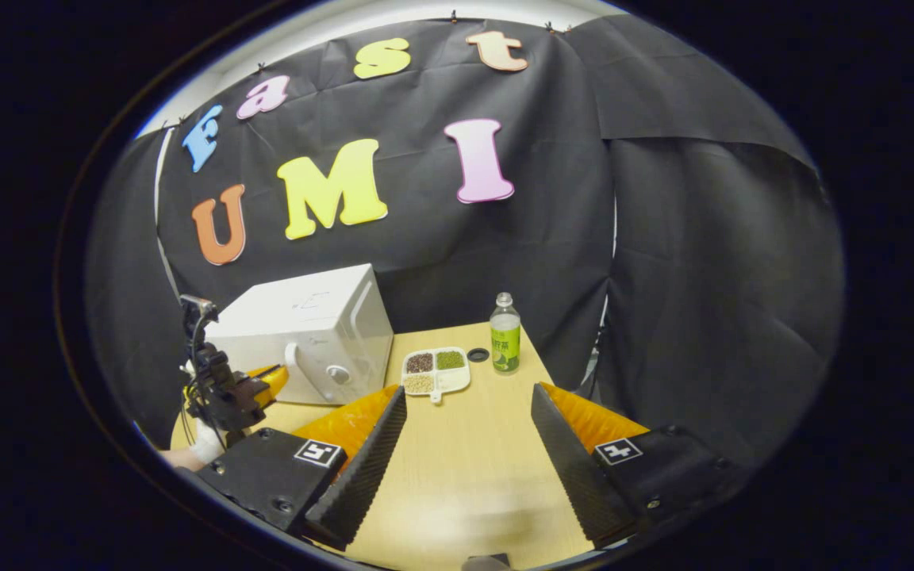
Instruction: Open the microwave oven with the left hand, put the food in, and close the microwave oven.
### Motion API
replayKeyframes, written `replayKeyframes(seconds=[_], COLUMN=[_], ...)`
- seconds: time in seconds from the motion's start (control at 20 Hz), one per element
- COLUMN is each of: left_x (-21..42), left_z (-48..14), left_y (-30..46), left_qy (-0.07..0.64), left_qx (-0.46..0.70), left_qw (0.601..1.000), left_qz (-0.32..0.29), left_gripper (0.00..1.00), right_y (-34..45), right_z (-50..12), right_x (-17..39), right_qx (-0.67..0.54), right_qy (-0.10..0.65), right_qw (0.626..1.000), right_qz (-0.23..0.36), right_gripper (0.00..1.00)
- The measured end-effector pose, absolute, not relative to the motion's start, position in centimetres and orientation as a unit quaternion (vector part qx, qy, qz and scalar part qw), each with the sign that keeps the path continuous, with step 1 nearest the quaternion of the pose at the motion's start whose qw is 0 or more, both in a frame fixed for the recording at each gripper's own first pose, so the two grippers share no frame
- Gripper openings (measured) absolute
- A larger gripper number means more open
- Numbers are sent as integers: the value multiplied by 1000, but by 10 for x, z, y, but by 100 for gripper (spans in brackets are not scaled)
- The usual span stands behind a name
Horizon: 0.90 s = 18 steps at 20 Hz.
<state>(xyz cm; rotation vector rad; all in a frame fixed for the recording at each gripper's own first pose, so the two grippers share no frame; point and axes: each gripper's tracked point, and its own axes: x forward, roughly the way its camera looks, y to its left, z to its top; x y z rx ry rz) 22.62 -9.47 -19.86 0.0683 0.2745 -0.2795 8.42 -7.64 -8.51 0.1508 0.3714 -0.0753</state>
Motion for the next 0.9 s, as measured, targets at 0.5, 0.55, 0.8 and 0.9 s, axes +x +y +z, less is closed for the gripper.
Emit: replayKeyframes(seconds=[0.5,0.55,0.8,0.9], left_x=[115,102,53,36], left_z=[-113,-102,-54,-42], left_y=[-37,-30,15,28], left_qy=[77,71,56,55], left_qx=[45,39,9,-6], left_qw=[994,995,998,998], left_qz=[-67,-61,-18,-5], left_gripper=[96,96,96,96], right_y=[-29,-25,7,21], right_z=[-75,-70,-52,-41], right_x=[85,87,81,77], right_qx=[68,62,32,18], right_qy=[165,156,123,104], right_qw=[984,986,991,994], right_qz=[11,15,35,42], right_gripper=[92,92,100,92])
